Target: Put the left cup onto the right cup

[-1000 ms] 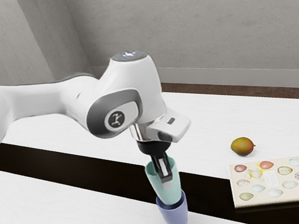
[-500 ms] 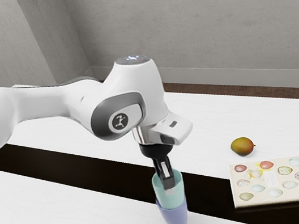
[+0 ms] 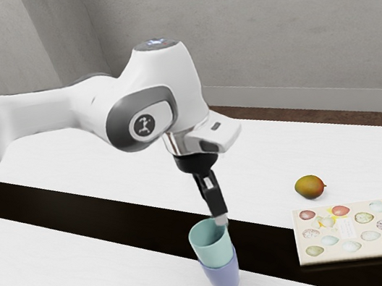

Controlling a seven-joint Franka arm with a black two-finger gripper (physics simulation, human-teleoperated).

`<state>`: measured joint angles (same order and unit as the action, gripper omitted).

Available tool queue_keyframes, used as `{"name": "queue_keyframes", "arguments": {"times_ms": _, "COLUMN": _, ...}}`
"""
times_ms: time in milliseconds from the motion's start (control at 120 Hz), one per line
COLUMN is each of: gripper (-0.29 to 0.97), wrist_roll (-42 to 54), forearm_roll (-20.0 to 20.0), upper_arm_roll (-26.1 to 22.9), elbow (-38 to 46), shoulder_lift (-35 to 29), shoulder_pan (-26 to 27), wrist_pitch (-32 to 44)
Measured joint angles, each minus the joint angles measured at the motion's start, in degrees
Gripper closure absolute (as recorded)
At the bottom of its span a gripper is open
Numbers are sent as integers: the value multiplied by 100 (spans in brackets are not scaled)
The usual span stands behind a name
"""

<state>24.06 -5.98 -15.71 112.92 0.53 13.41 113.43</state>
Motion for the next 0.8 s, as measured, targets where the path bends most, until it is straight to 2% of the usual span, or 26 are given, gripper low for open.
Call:
{"name": "queue_keyframes", "arguments": {"times_ms": 117, "gripper": 5, "wrist_roll": -34, "forearm_roll": 27, "upper_arm_roll": 143, "elbow": -502, "shoulder_lift": 93, "shoulder_pan": 118, "wrist_pitch": -247}}
{"name": "queue_keyframes", "arguments": {"times_ms": 250, "gripper": 4, "wrist_roll": -76, "forearm_roll": 168, "upper_arm_roll": 674, "elbow": -1257, "shoulder_lift": 269, "shoulder_pan": 299, "wrist_pitch": -608}}
{"name": "queue_keyframes", "arguments": {"times_ms": 425, "gripper": 3, "wrist_roll": -161, "forearm_roll": 253, "upper_arm_roll": 1464, "elbow": -1778, "shoulder_lift": 408, "shoulder_pan": -685, "wrist_pitch": -916}}
{"name": "queue_keyframes", "arguments": {"times_ms": 550, "gripper": 3, "wrist_roll": -299, "forearm_roll": 326, "upper_arm_roll": 2140, "elbow": -2219, "shoulder_lift": 461, "shoulder_pan": -1066, "wrist_pitch": -1247}}
{"name": "queue_keyframes", "arguments": {"times_ms": 658, "gripper": 2, "wrist_roll": -439, "forearm_roll": 421, "upper_arm_roll": 2515, "elbow": -2767, "shoulder_lift": 533, "shoulder_pan": -1063, "wrist_pitch": -1655}}
{"name": "queue_keyframes", "arguments": {"times_ms": 800, "gripper": 2, "wrist_roll": -646, "forearm_roll": 460, "upper_arm_roll": 2696, "elbow": -3281, "shoulder_lift": 575, "shoulder_pan": -972, "wrist_pitch": -2157}}
